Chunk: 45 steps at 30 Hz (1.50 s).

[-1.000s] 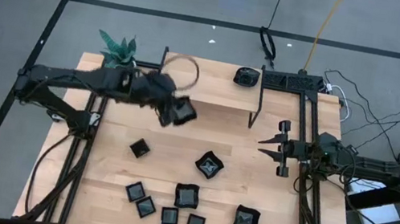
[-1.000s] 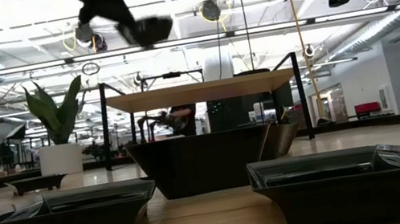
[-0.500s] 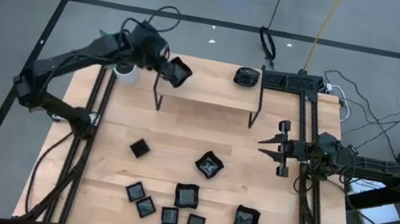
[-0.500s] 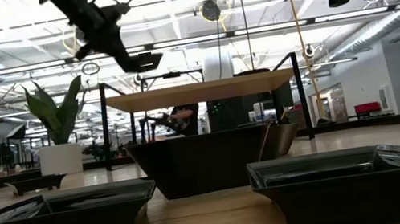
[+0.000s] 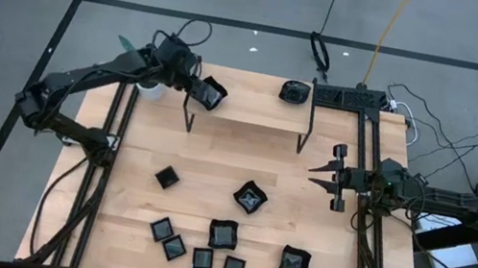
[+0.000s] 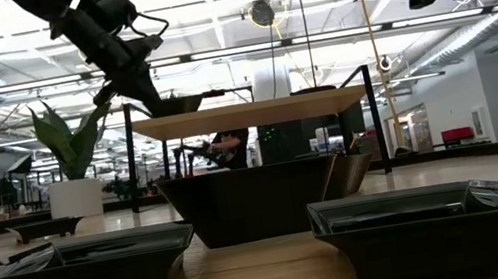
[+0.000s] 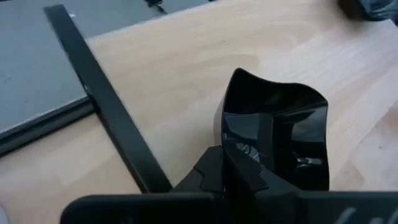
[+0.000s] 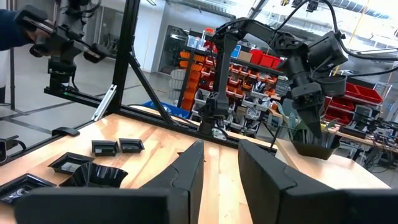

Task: Pick & Place Mini shaped plates
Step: Put the black distorted square plate on the shelf, then stack the black distorted square plate on top of the other black distorted square plate on the shelf

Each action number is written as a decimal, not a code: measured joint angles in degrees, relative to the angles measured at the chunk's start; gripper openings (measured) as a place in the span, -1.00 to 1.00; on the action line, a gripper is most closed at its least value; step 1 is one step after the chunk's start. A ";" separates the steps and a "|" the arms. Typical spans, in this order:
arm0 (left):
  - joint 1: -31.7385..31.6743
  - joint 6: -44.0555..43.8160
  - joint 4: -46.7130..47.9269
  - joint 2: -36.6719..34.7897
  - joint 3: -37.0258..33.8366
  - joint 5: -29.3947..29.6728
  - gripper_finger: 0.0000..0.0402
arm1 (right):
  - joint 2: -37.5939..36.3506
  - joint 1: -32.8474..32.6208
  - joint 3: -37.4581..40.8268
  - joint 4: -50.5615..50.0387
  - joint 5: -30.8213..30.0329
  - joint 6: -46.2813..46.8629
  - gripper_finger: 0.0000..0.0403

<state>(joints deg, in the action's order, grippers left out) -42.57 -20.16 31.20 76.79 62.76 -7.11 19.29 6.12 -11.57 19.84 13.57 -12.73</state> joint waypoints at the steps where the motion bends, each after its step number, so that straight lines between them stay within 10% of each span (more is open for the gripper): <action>1: 0.01 0.00 0.09 0.00 0.00 0.09 -0.98 | 0.00 0.00 0.00 0.01 0.00 0.00 -0.55; 19: 0.10 2.48 -0.01 -1.30 -0.07 2.40 -0.77 | 0.00 0.01 0.00 0.00 -0.01 0.04 -0.55; 28: 4.42 4.42 -6.01 -12.45 -0.07 -7.73 -0.77 | 0.00 -0.01 0.00 -0.20 -0.01 0.07 -0.55; 38: 27.42 9.46 -6.29 -23.21 -1.10 -7.79 -0.77 | 0.02 -0.01 0.00 -1.27 0.01 1.17 -0.55; 45: 48.15 14.34 -21.72 -23.06 -18.54 14.02 -0.86 | 0.02 -0.01 0.00 -2.22 0.12 3.80 -0.55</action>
<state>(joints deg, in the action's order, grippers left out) 5.58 -5.83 9.47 53.74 44.22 6.90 19.31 6.11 -11.57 17.61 13.69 -8.94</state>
